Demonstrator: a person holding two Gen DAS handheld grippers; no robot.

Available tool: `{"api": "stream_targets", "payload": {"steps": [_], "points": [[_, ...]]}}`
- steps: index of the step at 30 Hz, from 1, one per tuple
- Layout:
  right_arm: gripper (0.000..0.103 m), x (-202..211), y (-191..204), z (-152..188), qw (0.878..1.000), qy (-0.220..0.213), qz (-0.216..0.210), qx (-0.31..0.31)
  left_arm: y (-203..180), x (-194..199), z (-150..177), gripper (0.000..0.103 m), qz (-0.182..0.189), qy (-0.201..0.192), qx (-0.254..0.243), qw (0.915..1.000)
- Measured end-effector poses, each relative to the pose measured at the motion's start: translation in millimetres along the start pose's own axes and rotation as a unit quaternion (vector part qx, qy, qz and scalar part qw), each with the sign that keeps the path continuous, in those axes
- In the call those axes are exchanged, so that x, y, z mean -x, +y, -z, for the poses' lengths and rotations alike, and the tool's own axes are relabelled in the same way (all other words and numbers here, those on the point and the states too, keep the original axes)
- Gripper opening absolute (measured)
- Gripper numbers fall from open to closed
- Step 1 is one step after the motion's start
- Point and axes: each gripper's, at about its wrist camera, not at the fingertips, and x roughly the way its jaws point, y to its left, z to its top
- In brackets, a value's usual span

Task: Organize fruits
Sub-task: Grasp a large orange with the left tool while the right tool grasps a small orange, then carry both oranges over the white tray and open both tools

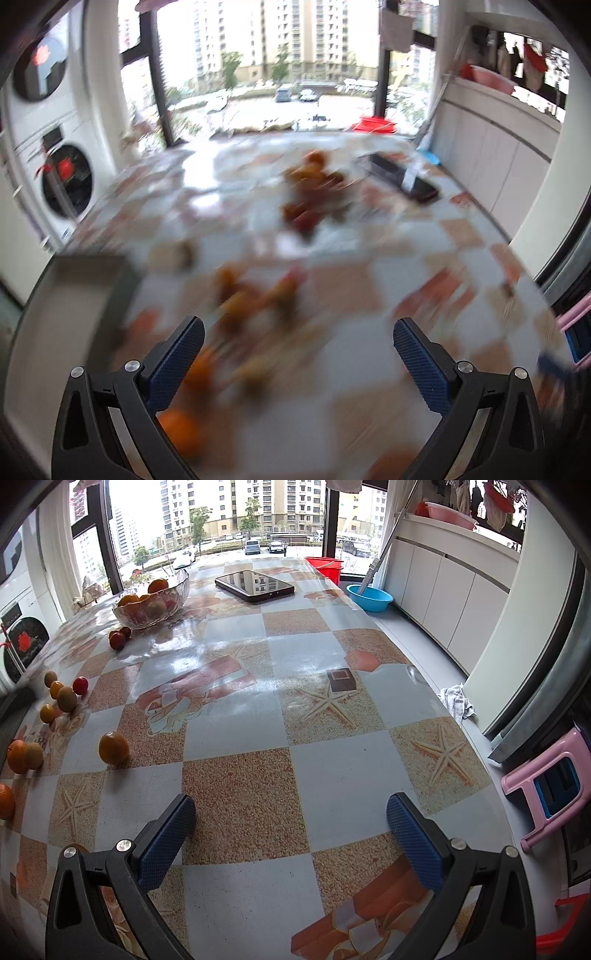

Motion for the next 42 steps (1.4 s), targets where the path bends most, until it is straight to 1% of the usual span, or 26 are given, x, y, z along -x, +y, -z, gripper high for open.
{"api": "stream_targets", "payload": {"steps": [2,4,6,7,9,12,14,18,20,21,22,23,24,25,26,27,28,30,32,36,39,42], "points": [[0.103,0.1,-0.2,0.2,1.0,0.0,0.0,0.0,29.8,4.7,18.1,0.103,-0.004,0.014,0.015,0.9998],[0.103,0.5,-0.6,0.8,1.0,0.001,0.0,0.0,48.0,2.2,32.1,0.103,-0.004,0.031,0.025,0.9992],[0.103,1.1,4.8,-0.7,1.0,0.012,-0.005,0.007,57.5,-10.7,40.3,0.103,-0.012,0.055,0.024,0.9981],[0.103,2.2,7.7,-1.1,1.0,0.016,-0.019,0.011,58.6,-8.7,46.5,0.103,-0.015,0.056,0.022,0.9981],[0.103,7.4,22.3,-3.1,0.998,0.017,-0.054,0.026,56.9,-18.0,49.6,0.103,-0.021,0.057,0.016,0.998],[0.103,9.9,48.3,-9.1,0.995,0.009,-0.073,0.064,55.4,-32.4,50.3,0.103,-0.02,0.077,0.014,0.9967],[0.103,4.7,64.9,-15.8,0.993,0.01,-0.083,0.083,58.1,-35.3,51.3,0.103,-0.006,0.077,0.03,0.9966],[0.103,-14.4,93.5,-28.1,0.989,0.028,-0.102,0.099,55.8,-37.4,50.4,0.103,-0.006,0.077,0.025,0.9967],[0.096,-18.0,101.1,-27.0,0.988,0.034,-0.109,0.103,56.0,-37.8,49.2,0.103,-0.006,0.085,0.025,0.9961],[0.09,-18.6,107.2,-27.1,0.989,0.026,-0.096,0.113,54.8,-38.7,46.6,0.103,-0.006,0.088,0.025,0.9958],[0.08,-16.5,110.6,-27.0,0.988,0.019,-0.096,0.118,54.5,-39.5,44.8,0.103,-0.007,0.09,0.027,0.9955],[0.073,-13.8,112.1,-27.9,0.988,0.017,-0.101,0.118,54.8,-39.0,45.4,0.101,-0.007,0.09,0.029,0.9955],[0.047,-11.1,113.5,-29.1,0.988,0.011,-0.101,0.117,55.7,-37.2,45.0,0.098,-0.008,0.088,0.031,0.9956],[0.024,-8.8,111.9,-29.7,0.988,0.011,-0.104,0.114,56.5,-35.5,44.5,0.083,-0.011,0.08,0.035,0.9961],[0.024,-7.9,108.7,-30.5,0.988,0.015,-0.113,0.107,58.2,-32.1,44.8,0.068,-0.013,0.074,0.038,0.9964],[0.024,-6.6,105.1,-30.0,0.987,0.016,-0.122,0.098,60.8,-29.1,44.6,0.059,-0.013,0.072,0.04,0.9965],[0.024,-6.7,102.2,-30.2,0.987,0.017,-0.128,0.092,63.4,-27.0,44.6,0.04,-0.013,0.07,0.043,0.9966],[0.024,-4.5,91.9,-28.1,0.986,0.024,-0.147,0.075,71.3,-23.5,46.2,0.04,0.003,0.069,0.055,0.9961],[0.024,-3.1,85.8,-25.9,0.985,0.028,-0.157,0.063,79.8,-18.6,49.4,0.04,0.018,0.068,0.073,0.9949],[0.024,5.1,72.0,-20.5,0.983,0.035,-0.175,0.043,82.2,-8.0,52.3,0.04,0.029,0.067,0.077,0.9944],[0.024,11.5,73.6,-19.6,0.982,0.037,-0.18,0.043,82.7,6.8,49.1,0.04,0.038,0.053,0.076,0.9949],[0.024,18.6,85.6,-21.5,0.98,0.038,-0.186,0.052,90.5,25.2,42.0,0.04,0.036,0.028,0.076,0.9961]]}}
